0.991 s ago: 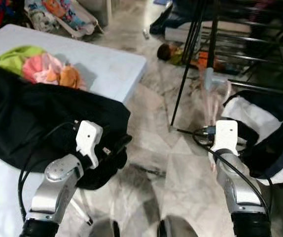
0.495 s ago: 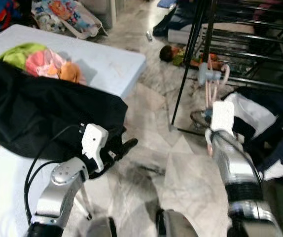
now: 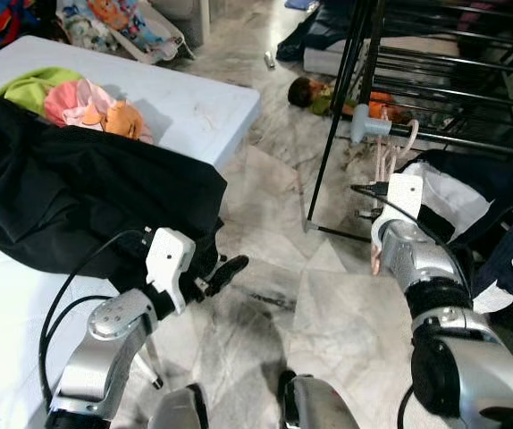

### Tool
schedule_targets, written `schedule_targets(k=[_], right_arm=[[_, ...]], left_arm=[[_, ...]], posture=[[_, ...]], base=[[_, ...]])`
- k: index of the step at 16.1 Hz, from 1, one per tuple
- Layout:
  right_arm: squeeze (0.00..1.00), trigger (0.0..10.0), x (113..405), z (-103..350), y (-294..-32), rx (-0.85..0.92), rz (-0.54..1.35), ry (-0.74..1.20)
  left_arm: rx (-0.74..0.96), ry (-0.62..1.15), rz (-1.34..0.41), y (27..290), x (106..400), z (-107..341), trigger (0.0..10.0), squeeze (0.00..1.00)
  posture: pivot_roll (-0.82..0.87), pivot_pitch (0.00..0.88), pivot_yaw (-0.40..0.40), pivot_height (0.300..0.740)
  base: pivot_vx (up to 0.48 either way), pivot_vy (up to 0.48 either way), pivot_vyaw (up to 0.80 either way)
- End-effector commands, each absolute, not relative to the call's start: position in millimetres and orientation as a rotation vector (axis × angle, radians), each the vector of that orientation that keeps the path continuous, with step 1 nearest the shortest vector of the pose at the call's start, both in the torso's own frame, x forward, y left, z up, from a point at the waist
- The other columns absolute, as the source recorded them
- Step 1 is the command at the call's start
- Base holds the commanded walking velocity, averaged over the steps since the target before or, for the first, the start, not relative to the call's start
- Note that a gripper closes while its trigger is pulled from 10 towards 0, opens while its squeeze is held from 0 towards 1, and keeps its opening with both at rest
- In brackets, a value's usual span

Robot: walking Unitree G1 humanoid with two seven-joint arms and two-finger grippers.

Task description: Hang hanger

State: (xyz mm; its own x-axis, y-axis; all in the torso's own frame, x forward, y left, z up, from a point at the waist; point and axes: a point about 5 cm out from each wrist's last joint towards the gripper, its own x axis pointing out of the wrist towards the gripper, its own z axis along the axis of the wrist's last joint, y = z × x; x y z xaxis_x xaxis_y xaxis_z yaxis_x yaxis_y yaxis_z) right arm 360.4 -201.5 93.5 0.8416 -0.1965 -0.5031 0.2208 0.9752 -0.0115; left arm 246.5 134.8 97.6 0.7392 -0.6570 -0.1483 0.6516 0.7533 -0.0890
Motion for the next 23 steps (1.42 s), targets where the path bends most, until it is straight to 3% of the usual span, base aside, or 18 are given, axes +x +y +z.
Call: schedule_targets(k=[1, 13, 14, 15, 23], right_arm=[[0.0, 10.0, 351, 73, -199, 0.078, -0.206, 0.632], [0.0, 10.0, 357, 71, -181, -0.03, -0.055, 0.592], [0.94, 10.0, 356, 70, -182, -0.015, -0.062, 0.594], [1.0, 10.0, 355, 68, -185, -0.003, -0.076, 0.597], [1.0, 10.0, 346, 82, -197, 0.007, -0.106, 0.36]], left_arm=[[-0.023, 0.163, -0.715, 136, 245, 102, 10.0, 0.0], [-0.018, 0.173, -0.719, 134, 244, 101, 10.0, 0.0], [-0.018, 0.174, -0.721, 134, 243, 100, 10.0, 0.0], [-0.018, 0.176, -0.723, 133, 243, 100, 10.0, 0.0], [-0.004, 0.213, -0.687, 126, 242, 93, 10.0, 0.0]], posture=[[-0.02, 0.153, -0.007, 0.74], [-0.02, 0.145, -0.009, 0.74], [-0.02, 0.145, -0.009, 0.74], [-0.03, 0.143, -0.009, 0.74], [-0.04, 0.128, -0.023, 0.74]], base=[[0.0, 0.0, 0.0], [0.0, 0.0, 0.0], [0.0, 0.0, 0.0], [0.0, 0.0, 0.0], [0.0, 0.0, 0.0]])
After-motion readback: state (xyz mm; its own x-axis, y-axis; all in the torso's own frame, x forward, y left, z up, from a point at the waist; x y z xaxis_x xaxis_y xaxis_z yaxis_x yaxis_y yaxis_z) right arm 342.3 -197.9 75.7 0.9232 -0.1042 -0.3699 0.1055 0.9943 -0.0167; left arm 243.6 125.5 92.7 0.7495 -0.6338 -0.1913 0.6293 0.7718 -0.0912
